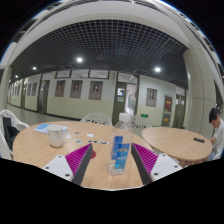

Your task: Pour water

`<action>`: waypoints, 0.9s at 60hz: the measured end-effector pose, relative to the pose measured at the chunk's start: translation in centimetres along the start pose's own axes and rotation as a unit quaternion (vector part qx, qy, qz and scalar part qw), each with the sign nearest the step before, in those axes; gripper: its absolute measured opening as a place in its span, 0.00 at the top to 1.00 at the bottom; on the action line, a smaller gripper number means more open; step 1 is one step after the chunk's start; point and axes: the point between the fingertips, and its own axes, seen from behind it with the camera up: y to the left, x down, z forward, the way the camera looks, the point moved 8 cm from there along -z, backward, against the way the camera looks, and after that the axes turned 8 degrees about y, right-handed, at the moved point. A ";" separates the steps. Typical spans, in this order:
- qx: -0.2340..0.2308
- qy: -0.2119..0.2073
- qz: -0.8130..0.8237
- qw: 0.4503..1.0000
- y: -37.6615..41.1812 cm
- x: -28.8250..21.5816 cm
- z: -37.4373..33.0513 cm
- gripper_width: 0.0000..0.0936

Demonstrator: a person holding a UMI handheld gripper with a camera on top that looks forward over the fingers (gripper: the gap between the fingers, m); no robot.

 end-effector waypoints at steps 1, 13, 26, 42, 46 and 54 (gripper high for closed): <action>0.002 -0.001 -0.004 1.000 -0.1 0.0 0.6 0.11; 0.025 0.022 0.025 0.999 -3.2 0.8 7.2 0.11; 0.010 0.007 0.062 0.998 -3.0 0.6 10.7 0.48; 0.056 0.014 0.051 0.997 -1.6 -0.1 12.0 0.69; 0.076 0.011 -0.009 0.997 -0.3 -2.2 11.8 0.69; 0.124 -0.004 -0.247 0.961 4.6 -7.9 10.4 0.69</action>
